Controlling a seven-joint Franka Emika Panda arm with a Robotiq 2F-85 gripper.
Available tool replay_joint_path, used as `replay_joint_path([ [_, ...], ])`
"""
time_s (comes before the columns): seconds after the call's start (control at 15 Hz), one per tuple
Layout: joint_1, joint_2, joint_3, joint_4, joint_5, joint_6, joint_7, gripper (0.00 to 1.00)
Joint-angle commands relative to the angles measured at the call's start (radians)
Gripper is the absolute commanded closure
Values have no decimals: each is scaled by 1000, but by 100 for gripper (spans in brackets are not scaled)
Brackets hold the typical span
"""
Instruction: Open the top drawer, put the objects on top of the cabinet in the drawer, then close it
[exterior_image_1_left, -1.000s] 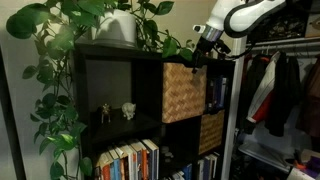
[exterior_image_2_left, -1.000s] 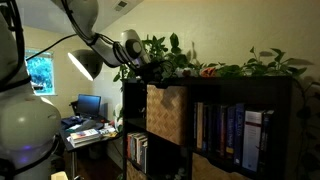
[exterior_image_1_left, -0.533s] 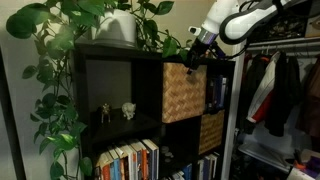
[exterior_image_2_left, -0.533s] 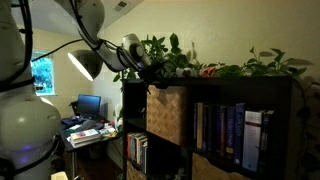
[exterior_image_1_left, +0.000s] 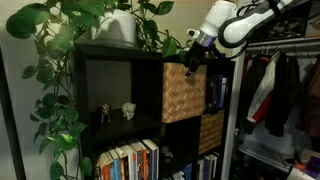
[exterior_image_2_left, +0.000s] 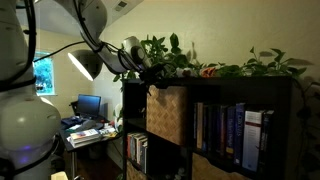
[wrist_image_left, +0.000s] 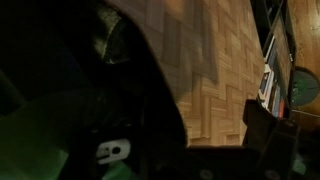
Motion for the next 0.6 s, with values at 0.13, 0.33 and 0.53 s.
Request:
replay_joint_path([
  [0.13, 41, -1, -24, -22, 124, -12, -155, 0],
  [0.33, 58, -3, -27, -34, 232, -47, -250, 0],
  [0.53, 53, -5, -22, -34, 279, -75, -297, 0],
])
